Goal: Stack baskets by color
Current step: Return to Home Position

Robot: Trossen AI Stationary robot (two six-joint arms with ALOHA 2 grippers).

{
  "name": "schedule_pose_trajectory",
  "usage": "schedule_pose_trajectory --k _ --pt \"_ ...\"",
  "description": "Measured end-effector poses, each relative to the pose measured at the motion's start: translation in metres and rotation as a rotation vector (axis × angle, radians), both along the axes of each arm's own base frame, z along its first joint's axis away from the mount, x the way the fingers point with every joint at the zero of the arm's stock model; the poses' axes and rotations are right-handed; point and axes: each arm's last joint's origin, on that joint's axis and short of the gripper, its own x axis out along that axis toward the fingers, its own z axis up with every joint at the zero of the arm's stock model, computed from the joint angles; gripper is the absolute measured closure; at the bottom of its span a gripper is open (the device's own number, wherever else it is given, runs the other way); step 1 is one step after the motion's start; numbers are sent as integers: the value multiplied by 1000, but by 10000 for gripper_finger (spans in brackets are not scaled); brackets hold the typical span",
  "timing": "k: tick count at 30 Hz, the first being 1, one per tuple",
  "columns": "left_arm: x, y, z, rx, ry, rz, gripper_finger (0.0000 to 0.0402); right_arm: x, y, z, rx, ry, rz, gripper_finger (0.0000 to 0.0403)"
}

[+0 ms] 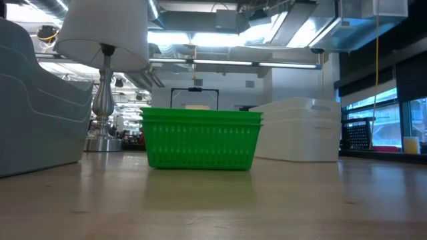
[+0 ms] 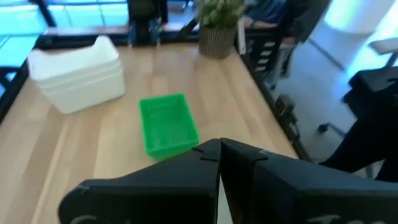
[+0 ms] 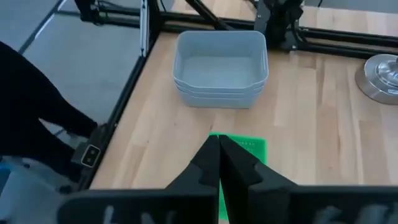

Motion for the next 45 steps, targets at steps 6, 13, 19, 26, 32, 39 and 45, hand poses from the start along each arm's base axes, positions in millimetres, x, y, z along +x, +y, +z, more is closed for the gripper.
schedule_pose_trajectory --k 6,13,19,26,32,39,45 --pt "-5 5 2 -6 -29 -35 401 -39 11 -16 40 -117 -66 401" --pt "-5 1 -16 -1 -76 -87 401 -85 3 -37 171 -237 -139 402" --pt "-14 12 -43 -100 -187 -102 401 -107 -1 -50 164 -228 -146 402" --pt "-32 33 -57 -190 -357 -189 401 -128 -6 -63 169 -347 -177 403" --pt "-35 34 -76 -181 -398 -265 401 -141 -8 -90 242 -420 -197 403" --pt "-31 27 -84 -124 -397 -313 401 -158 -11 -106 282 -472 -204 403" --pt "-27 21 -93 -93 -387 -337 401 -169 -13 -120 282 -490 -200 403"
